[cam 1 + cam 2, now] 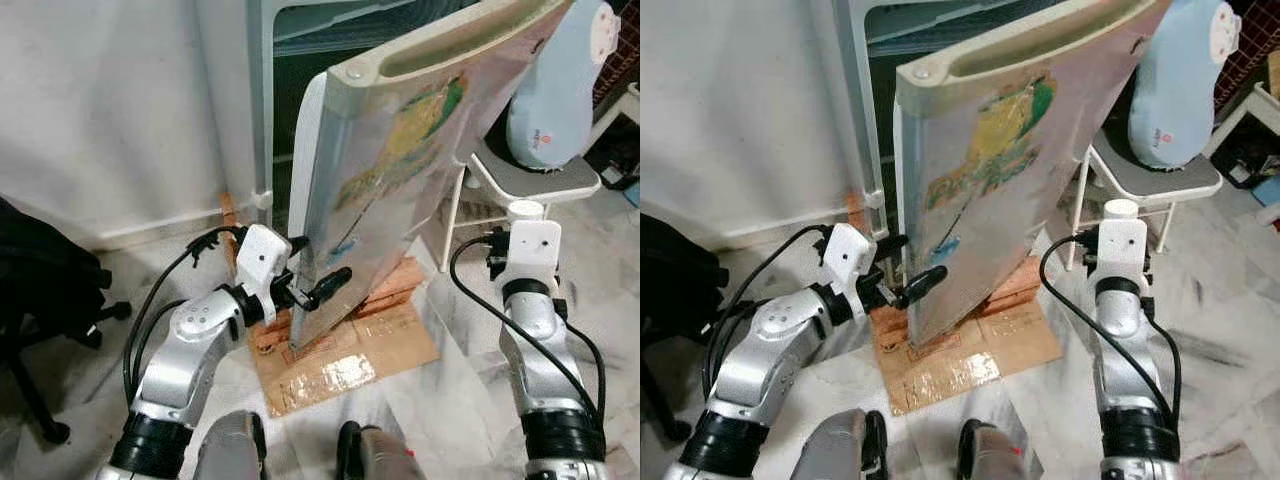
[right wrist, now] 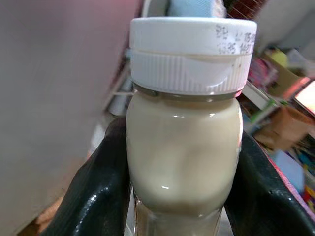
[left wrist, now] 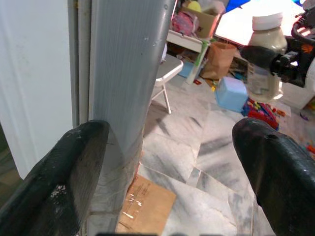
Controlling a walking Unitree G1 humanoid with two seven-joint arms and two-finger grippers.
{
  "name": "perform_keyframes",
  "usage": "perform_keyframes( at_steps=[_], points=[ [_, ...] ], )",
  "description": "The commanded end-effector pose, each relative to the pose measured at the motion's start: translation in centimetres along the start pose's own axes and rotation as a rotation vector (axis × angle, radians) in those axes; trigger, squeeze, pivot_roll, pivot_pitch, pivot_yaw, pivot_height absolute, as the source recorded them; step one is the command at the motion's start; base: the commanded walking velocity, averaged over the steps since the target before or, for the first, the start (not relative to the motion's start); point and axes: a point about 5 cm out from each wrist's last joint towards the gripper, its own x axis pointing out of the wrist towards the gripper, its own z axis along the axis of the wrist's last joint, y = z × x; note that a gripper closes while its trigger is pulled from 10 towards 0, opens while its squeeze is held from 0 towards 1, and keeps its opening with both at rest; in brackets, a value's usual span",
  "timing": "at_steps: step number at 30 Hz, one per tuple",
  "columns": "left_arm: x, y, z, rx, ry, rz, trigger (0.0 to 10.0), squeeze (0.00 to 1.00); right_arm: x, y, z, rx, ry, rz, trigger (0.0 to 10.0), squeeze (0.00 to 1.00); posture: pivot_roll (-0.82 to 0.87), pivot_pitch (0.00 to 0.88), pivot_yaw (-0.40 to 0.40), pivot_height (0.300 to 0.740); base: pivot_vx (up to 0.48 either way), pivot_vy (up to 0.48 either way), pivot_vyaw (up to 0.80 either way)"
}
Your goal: Restocking fridge
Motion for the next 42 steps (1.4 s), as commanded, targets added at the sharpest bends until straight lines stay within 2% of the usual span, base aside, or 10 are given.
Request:
perform_keyframes(
  at_steps=[1, 10, 18, 21, 22, 25, 31, 37, 38, 42],
  points=[
    [1.1, -1.3, 2.4, 0.061, -0.105, -0.068, 10.0, 0.0, 0.0, -1.1, -0.3, -0.017, 0.012, -0.044, 10.0, 0.0, 0.03, 0.124, -0.097, 0.74, 0.0, 0.0, -0.79],
    [1.5, -1.2, 2.7, 0.066, -0.107, -0.065, 10.0, 0.0, -0.2, -1.1, -0.4, -0.015, 0.027, -0.055, 10.0, 0.0, 0.03, 0.124, -0.09, 0.74, 0.0, -0.423, -0.74],
    [2.1, -1.4, 3.0, 0.074, -0.114, -0.072, 10.0, 0.0, -0.8, -0.6, -0.9, 0.028, 0.064, -0.031, 10.0, 0.0, 0.03, 0.125, -0.086, 0.74, 0.0, -0.442, 0.0],
    [2.2, -1.4, 3.0, 0.08, -0.112, -0.075, 10.0, 0.0, -1.6, -0.1, -1.7, 0.086, 0.13, 0.024, 10.0, 0.0, 0.03, 0.125, -0.086, 0.74, 0.0, -0.41, 0.0],
    [2.3, -1.4, 3.0, 0.085, -0.111, -0.074, 10.0, 0.0, -2.4, 0.5, -2.5, 0.114, 0.191, 0.094, 10.0, 0.0, 0.03, 0.127, -0.086, 0.74, 0.0, -0.394, 0.0],
    [2.4, -1.3, 3.0, 0.092, -0.111, -0.067, 10.0, 0.0, -3.8, 1.0, -3.9, 0.109, 0.294, 0.188, 10.0, 0.0, 0.03, 0.128, -0.085, 0.74, 0.0, -0.391, 0.0],
    [3.8, -1.5, 3.3, 0.096, -0.119, -0.056, 10.0, 0.0, -4.5, 0.1, -5.3, 0.132, 0.381, 0.14, 10.0, 0.0, 0.02, 0.127, -0.084, 0.74, 0.0, -0.167, 0.0],
    [6.7, -4.8, 4.8, 0.109, -0.162, -0.224, 10.0, 0.0, -4.3, -0.8, -4.4, 0.05, 0.35, 0.083, 10.0, 0.0, 0.02, 0.124, -0.085, 0.74, 0.0, 0.0, 0.0],
    [7.2, -6.2, 5.2, 0.107, -0.172, -0.305, 10.0, 0.0, -4.3, -0.9, -4.4, 0.052, 0.344, 0.067, 10.0, 0.0, 0.01, 0.122, -0.083, 0.74, 0.0, 0.0, 0.0],
    [7.4, -6.6, 5.2, 0.117, -0.181, -0.316, 10.0, 0.0, -4.2, -1.2, -4.5, 0.05, 0.343, 0.046, 10.0, 0.0, 0.0, 0.125, -0.079, 0.74, 0.0, 0.0, 0.0]
  ],
)
